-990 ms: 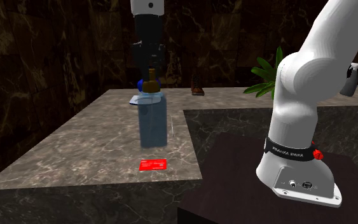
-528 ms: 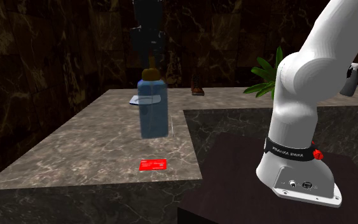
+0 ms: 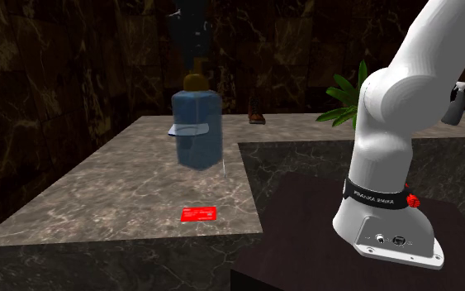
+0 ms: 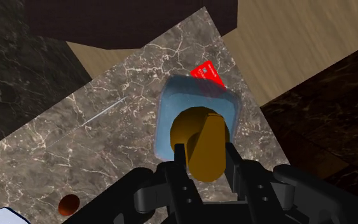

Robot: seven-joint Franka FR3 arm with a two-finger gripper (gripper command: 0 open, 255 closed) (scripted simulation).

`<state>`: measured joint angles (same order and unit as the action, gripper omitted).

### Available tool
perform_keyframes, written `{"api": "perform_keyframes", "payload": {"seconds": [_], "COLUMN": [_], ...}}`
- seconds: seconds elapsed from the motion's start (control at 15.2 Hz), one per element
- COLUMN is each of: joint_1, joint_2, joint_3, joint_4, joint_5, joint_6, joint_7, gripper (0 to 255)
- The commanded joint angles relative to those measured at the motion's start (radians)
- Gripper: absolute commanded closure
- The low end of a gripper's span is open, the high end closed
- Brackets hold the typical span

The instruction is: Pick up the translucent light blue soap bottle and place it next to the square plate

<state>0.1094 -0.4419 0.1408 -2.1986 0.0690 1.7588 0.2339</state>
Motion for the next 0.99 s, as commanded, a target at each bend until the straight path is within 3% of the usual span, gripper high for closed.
{"api": "perform_keyframes", "payload": {"seconds": [0.0,0.92], "joint_1": [-0.001,-0.005], "joint_2": [-0.003,0.029], "joint_3": [-0.002,-0.008], "joint_4": [0.026,0.244], "joint_5": [-0.001,-0.008], "joint_6": [-0.029,-0.215], "joint_7": [-0.001,0.004], "gripper": [255,255]}}
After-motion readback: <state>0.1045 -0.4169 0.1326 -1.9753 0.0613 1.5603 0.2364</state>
